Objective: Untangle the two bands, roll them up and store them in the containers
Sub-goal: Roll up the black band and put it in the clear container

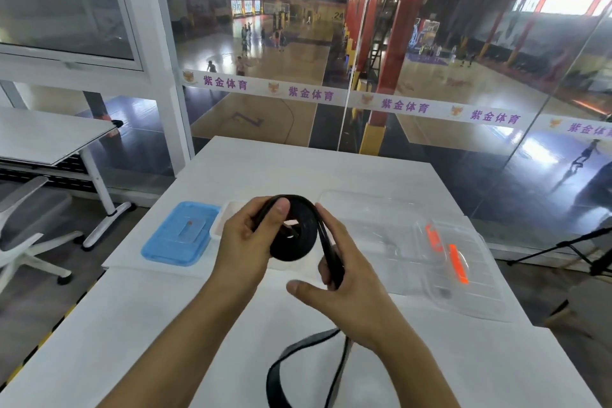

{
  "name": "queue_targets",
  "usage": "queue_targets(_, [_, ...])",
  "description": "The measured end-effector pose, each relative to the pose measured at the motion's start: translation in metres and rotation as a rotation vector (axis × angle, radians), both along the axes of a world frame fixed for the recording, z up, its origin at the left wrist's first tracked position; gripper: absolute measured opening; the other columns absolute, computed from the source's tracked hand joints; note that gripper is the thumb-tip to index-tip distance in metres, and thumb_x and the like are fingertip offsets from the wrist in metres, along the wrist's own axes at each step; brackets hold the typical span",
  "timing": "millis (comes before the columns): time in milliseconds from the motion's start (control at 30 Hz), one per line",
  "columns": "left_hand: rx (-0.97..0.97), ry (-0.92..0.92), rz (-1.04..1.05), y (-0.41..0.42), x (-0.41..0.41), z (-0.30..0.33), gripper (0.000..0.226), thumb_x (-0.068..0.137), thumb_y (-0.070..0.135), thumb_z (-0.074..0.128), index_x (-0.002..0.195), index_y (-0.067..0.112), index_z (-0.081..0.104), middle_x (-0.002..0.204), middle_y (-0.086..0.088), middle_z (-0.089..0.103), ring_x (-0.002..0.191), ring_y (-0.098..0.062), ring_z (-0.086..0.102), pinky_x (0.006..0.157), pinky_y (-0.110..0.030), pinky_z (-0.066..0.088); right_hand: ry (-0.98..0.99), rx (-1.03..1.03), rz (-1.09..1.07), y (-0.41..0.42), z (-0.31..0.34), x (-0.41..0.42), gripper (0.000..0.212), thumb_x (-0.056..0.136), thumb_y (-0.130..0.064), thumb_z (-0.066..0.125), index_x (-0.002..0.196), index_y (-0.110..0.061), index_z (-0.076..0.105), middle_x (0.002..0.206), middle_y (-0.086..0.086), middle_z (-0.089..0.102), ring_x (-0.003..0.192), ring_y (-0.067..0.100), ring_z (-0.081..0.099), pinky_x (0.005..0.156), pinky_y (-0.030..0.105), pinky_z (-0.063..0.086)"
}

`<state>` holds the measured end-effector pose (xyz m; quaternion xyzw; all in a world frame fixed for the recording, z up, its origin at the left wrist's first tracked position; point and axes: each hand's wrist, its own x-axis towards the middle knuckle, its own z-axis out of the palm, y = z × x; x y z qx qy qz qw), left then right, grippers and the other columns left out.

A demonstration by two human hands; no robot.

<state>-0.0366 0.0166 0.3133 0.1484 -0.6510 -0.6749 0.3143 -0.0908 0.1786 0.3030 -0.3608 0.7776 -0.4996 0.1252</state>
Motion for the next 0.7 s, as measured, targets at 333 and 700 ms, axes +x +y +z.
queue_targets(333, [0.068, -0.167, -0.064, 0.024, -0.007, -0.019, 0.03, 0.1, 0.046, 0.052, 0.108, 0.022, 0.068, 0.095, 0.011, 0.079, 0.093, -0.002, 0.074, 0.08, -0.018, 0.057, -0.02, -0.302, -0.285, -0.025, -0.024, 0.014, 0.087, 0.076, -0.017, 0.09, 0.146, -0.043, 0.047, 0.134, -0.027, 0.062, 0.126, 0.0, 0.06, 0.108, 0.031, 0.052])
queue_targets(700, [-0.138, -0.433, -0.59, -0.029, 0.013, -0.001, 0.04, 0.085, 0.03, 0.078, 0.12, 0.012, 0.072, 0.111, -0.008, 0.079, 0.104, -0.023, 0.076, 0.082, -0.035, 0.062, 0.097, 0.176, 0.229, 0.017, 0.01, -0.029, 0.092, 0.071, -0.008, 0.091, 0.145, -0.046, 0.052, 0.129, -0.029, 0.066, 0.125, -0.004, 0.06, 0.106, 0.014, 0.045])
